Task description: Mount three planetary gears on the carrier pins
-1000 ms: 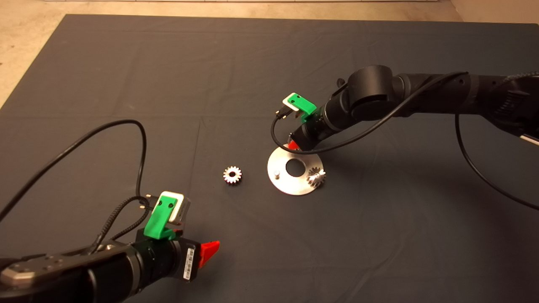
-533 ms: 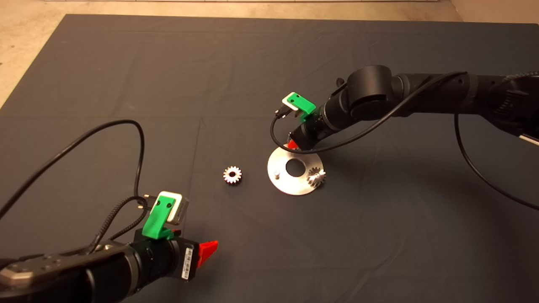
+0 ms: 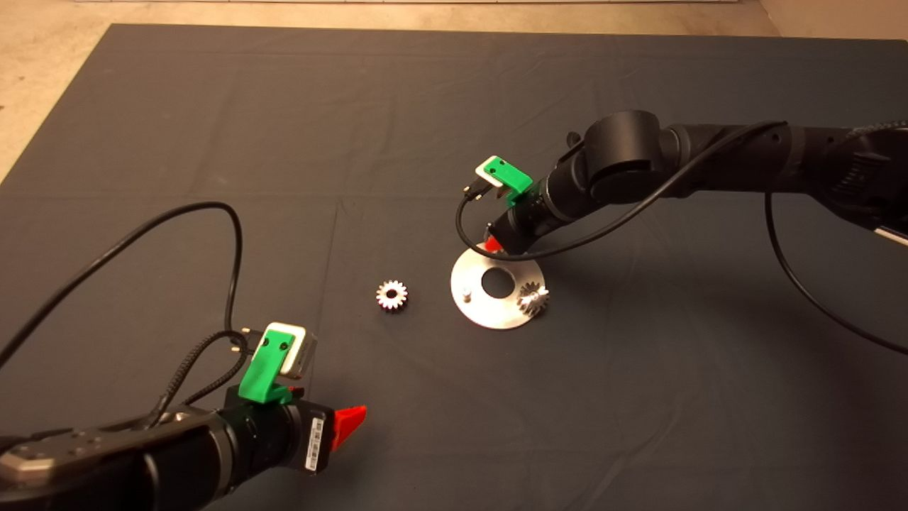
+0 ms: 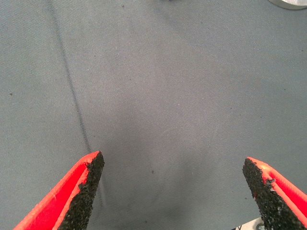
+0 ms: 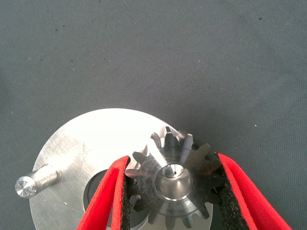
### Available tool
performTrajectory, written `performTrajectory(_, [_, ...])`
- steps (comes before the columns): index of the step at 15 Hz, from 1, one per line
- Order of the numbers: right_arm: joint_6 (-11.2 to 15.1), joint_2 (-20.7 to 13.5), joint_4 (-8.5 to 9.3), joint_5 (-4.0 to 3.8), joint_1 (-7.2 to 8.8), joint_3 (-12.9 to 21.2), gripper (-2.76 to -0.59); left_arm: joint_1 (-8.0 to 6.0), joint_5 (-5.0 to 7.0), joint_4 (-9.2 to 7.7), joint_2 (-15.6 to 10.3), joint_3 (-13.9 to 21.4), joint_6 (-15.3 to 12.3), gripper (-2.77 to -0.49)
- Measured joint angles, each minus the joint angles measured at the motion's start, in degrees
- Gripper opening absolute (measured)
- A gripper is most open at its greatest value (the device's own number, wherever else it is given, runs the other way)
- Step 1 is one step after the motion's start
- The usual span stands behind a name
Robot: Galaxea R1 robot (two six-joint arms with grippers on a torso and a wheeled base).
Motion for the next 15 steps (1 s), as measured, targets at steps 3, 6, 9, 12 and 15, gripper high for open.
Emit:
performTrajectory(3, [-0.26,-0.05,0.00,-1.65,-0.06,0.52,-2.39,0.00,0.00,0.01,0.00,0.00,0.00,-1.20])
performTrajectory(6, [-0.72,-0.35,0.00,-1.78,-0.09,0.66,-2.39,0.01,-0.02,0.01,0.00,0.00,0.00,-1.20])
performTrajectory(9, [-0.85,-0.35,-0.02,-2.92,-0.10,1.40,-2.39,0.01,-0.02,0.01,-0.02,0.00,0.00,-1.20])
performTrajectory(12, [-1.07,-0.35,-0.05,-3.03,-0.12,1.49,-2.39,0.01,-0.05,0.01,-0.33,0.00,0.00,-1.20])
performTrajectory(15, [-1.08,-0.35,-0.07,-3.05,-0.12,1.51,-2.37,-0.01,-0.10,0.01,-0.59,0.00,0.02,-1.20])
